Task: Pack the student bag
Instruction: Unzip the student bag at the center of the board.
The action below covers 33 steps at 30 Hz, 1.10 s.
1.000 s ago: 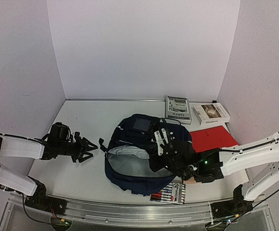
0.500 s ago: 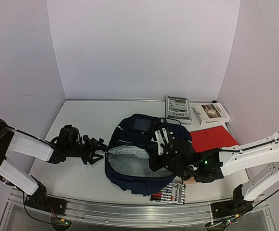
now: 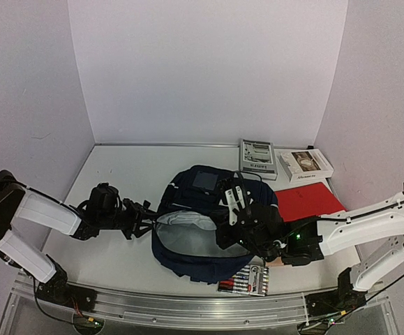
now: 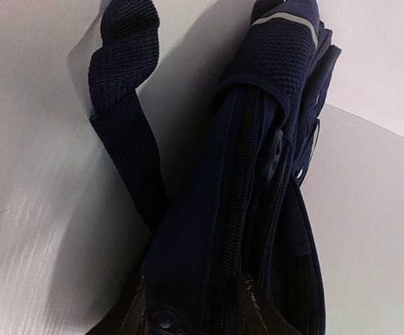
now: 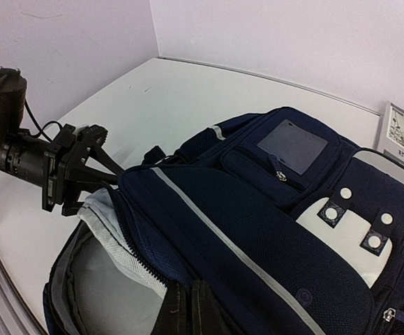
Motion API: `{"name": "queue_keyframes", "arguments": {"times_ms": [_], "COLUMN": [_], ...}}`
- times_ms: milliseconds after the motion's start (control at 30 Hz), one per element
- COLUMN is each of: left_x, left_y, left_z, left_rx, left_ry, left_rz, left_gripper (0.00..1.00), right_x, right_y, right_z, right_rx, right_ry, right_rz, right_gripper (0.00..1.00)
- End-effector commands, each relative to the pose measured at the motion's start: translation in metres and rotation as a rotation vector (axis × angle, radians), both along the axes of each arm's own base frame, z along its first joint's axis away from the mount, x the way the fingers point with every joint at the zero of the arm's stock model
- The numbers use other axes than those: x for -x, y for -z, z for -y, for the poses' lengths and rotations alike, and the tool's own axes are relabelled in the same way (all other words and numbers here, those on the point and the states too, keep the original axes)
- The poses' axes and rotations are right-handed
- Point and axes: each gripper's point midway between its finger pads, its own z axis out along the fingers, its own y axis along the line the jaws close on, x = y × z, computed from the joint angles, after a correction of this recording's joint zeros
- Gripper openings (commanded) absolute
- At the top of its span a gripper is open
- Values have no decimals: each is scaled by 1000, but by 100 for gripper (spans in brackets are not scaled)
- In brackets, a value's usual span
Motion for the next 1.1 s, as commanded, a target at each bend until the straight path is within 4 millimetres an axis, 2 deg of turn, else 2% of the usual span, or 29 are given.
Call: {"name": "queue_keyframes", "arguments": {"times_ms": [0,233,500,867,1067], "left_x": [-16,-23,-34,-54,-73], "left_y": [-18,-14,-6,0,8], "left_z": [8,5,7,16,0], "left_rx": [46,15,-28,-16,-62], "left_ry": [-31,-57,-69,-72,-112], "left_rz": [58,65,79,94,89], "left_gripper": [34,19,1,0,0], "right_x": [-10,-7,1,20,35], "right_y": [-27,-31,-45,-67,-78], "right_z": [9,7,-4,-16,-30], "right_rx": [-99,-104,-131,-136,-111], "right_ry": [70,43,-33,-145,-198], "right_rz": [37,36,26,9,22], "right_gripper": [0,0,0,0,0]}}
